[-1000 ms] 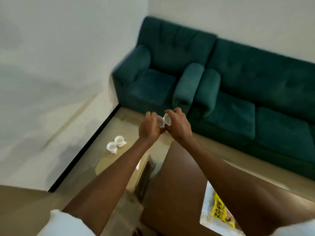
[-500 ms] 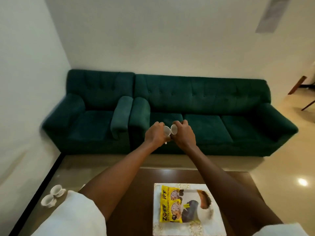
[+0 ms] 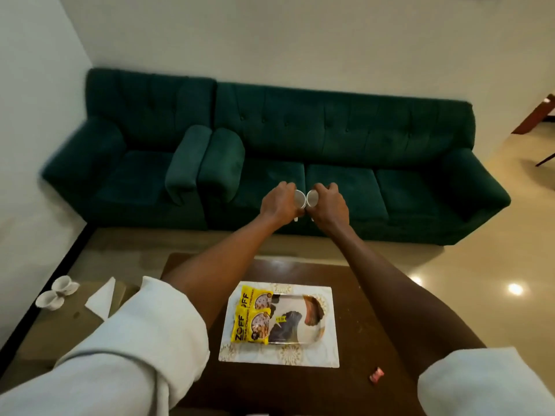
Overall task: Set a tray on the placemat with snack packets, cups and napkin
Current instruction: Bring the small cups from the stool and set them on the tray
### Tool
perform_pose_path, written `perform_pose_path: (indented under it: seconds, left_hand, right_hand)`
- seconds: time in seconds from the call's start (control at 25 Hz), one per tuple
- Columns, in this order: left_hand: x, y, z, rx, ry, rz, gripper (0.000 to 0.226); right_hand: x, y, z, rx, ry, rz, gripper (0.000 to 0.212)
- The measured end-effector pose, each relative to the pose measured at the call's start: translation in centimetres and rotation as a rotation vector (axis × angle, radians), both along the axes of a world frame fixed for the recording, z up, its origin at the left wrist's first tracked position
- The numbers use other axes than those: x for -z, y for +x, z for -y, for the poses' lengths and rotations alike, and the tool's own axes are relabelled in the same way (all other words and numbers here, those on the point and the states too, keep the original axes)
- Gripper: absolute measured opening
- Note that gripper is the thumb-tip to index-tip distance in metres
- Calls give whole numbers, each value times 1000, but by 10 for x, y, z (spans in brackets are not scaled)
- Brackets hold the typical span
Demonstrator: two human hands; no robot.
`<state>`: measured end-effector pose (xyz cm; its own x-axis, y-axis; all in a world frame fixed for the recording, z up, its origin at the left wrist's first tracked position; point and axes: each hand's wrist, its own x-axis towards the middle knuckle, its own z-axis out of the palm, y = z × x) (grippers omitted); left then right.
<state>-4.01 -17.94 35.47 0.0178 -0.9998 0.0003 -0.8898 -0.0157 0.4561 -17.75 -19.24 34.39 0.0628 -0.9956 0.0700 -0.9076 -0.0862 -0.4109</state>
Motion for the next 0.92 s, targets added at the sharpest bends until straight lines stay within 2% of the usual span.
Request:
perform_pose_path:
  seconds: [0.32,0.64,0.76,0.92]
  left_hand:
    - [121,-13,-8,-57,184,-76,60]
    - [325,1,-28,-87,468,-103,53]
    - [400,-5,-32,-83,495,-117,60]
    - [459,-8,-41,-96,508,-128,64]
  right_hand:
    - [115,-8,-2,-22,227,-13,59]
    - [324,0,-25,-59,478,-10,52]
    - [398,-6,-31,-63,516,-74,52]
    - [454,-7,-37,-73,524,-147,56]
